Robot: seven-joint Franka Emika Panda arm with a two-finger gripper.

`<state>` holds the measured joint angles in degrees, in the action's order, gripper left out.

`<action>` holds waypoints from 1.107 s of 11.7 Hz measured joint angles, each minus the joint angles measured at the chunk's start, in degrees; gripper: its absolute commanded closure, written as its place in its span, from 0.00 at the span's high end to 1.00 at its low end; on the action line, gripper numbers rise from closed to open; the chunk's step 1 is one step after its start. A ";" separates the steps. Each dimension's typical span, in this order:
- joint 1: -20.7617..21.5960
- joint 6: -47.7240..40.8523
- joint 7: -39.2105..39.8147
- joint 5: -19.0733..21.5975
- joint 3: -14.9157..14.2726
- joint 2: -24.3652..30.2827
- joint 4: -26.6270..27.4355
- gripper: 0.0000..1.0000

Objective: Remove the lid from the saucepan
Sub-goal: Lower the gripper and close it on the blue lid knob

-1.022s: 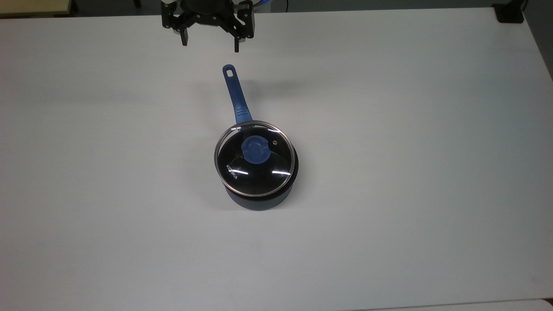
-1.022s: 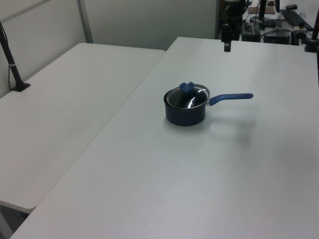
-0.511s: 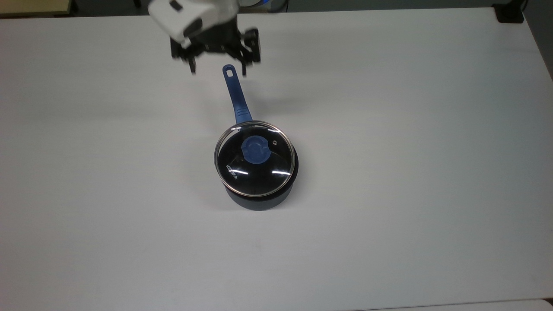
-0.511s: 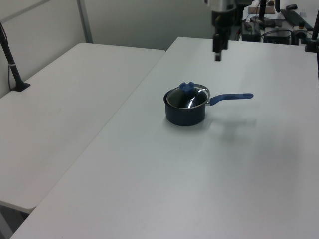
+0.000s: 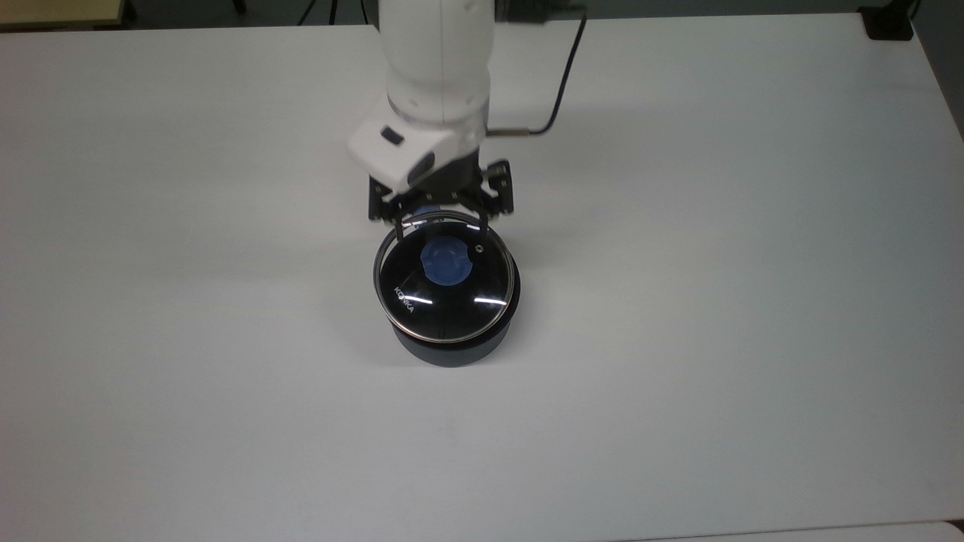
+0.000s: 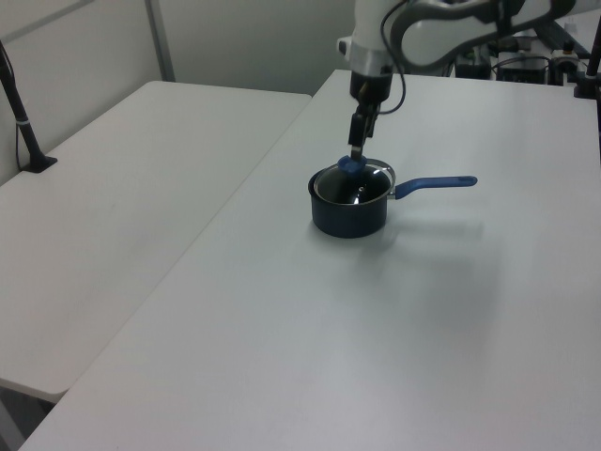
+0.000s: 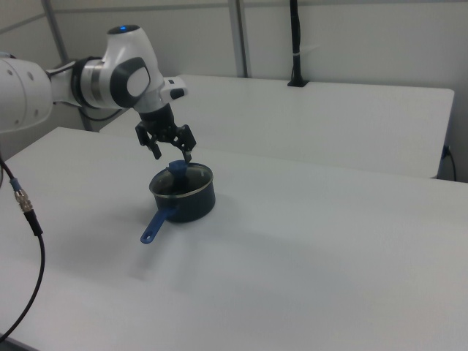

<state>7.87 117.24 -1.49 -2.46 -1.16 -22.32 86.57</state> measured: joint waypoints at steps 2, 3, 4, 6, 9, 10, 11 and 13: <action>-0.02 1.05 0.12 0.00 -0.01 -2.38 -1.47 1.00; -0.02 1.07 0.30 0.00 -0.01 -2.97 -1.88 1.00; -0.02 1.72 0.73 0.00 -0.01 -3.34 -1.97 1.00; -0.01 2.77 1.11 0.00 -0.01 -4.25 -1.98 0.93; 0.15 2.79 1.43 0.00 0.01 -4.46 -2.00 0.60; 0.42 2.79 1.48 0.00 0.01 -4.49 -2.00 0.54; 0.60 2.79 1.49 -0.03 0.00 -4.49 -2.00 0.45; 0.69 2.82 1.50 -0.02 0.02 -4.51 -2.04 0.43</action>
<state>8.56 120.06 0.01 -2.48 -1.14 -26.83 84.53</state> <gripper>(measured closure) 0.396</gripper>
